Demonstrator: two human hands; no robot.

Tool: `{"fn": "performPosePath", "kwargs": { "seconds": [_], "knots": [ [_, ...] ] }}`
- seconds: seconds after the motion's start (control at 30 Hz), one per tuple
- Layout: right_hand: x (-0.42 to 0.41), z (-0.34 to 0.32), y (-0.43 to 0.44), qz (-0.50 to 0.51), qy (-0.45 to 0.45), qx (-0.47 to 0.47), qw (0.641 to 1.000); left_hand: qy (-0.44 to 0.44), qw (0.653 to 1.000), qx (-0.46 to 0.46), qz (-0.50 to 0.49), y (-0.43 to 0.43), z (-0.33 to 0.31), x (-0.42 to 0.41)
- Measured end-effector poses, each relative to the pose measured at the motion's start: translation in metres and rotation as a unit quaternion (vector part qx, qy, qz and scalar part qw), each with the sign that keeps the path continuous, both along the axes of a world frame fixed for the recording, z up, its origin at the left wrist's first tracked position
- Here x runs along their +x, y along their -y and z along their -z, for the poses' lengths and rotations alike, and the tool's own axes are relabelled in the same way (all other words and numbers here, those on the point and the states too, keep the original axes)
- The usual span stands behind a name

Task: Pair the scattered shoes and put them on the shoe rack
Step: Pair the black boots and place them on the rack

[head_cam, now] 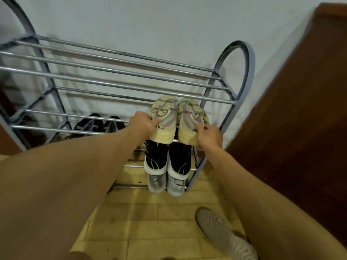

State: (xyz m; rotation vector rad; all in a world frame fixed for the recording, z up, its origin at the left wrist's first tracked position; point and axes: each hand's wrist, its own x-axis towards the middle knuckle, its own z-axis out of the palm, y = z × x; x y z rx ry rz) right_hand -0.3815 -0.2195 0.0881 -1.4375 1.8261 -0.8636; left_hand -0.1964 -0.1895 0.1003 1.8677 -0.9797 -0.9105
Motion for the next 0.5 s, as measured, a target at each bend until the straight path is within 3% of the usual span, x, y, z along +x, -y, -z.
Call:
{"fn": "performPosePath", "kwargs": {
  "seconds": [0.23,0.43,0.5],
  "knots": [
    [-0.004,-0.011,-0.044,-0.05,-0.078,0.003,0.996,-0.049,0.999,-0.023,0.008,-0.057,-0.007,-0.02],
    [-0.049,0.004,-0.121,-0.053,-0.066,0.06,0.995,-0.046,0.996,0.024,0.077,-0.15,-0.004,-0.057],
    [-0.071,0.017,-0.155,-0.04,-0.025,0.089,0.995,-0.054,0.992,0.063,0.092,-0.178,0.001,-0.072]
  ]
}}
